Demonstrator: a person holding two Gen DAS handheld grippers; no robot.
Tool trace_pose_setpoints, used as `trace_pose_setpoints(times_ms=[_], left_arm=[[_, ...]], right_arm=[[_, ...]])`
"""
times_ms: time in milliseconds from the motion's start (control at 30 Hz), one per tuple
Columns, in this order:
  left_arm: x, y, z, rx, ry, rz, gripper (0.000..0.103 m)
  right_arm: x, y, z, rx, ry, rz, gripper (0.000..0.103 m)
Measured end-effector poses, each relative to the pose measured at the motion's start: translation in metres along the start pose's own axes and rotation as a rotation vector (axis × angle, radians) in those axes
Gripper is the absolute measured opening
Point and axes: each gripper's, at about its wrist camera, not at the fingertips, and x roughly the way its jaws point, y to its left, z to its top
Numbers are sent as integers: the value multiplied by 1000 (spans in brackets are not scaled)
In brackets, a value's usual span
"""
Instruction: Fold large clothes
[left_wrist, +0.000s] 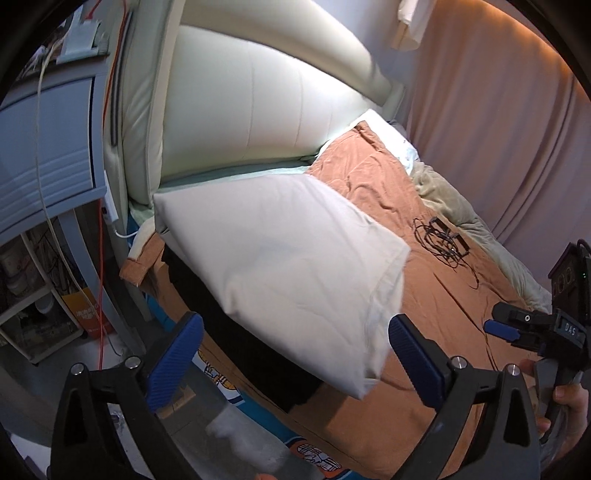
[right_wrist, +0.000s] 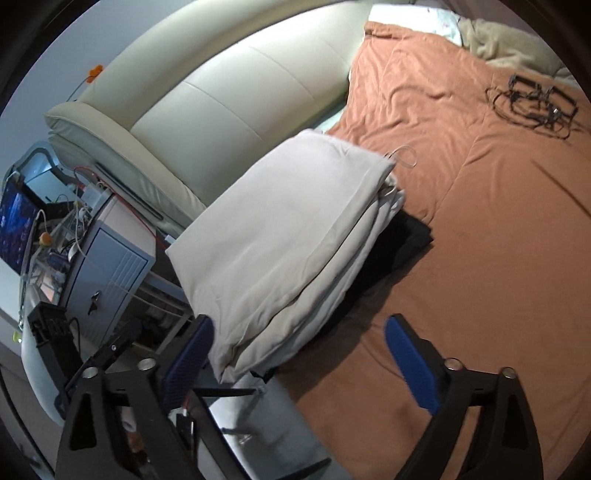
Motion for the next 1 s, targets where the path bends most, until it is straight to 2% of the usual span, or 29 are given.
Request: trace_pose_setpoints(times_ms=[567, 833, 1000], left_arm=[[-103, -100, -37, 156, -117, -42, 102], [-146, -137, -79, 218, -172, -66, 102], [-175, -157, -109, 273, -219, -66, 102]], right_arm=[[-167, 0, -65, -87, -174, -135, 103], [-232, -1, -117, -113, -264, -190, 103], [-264, 3, -162, -176, -309, -293, 103]])
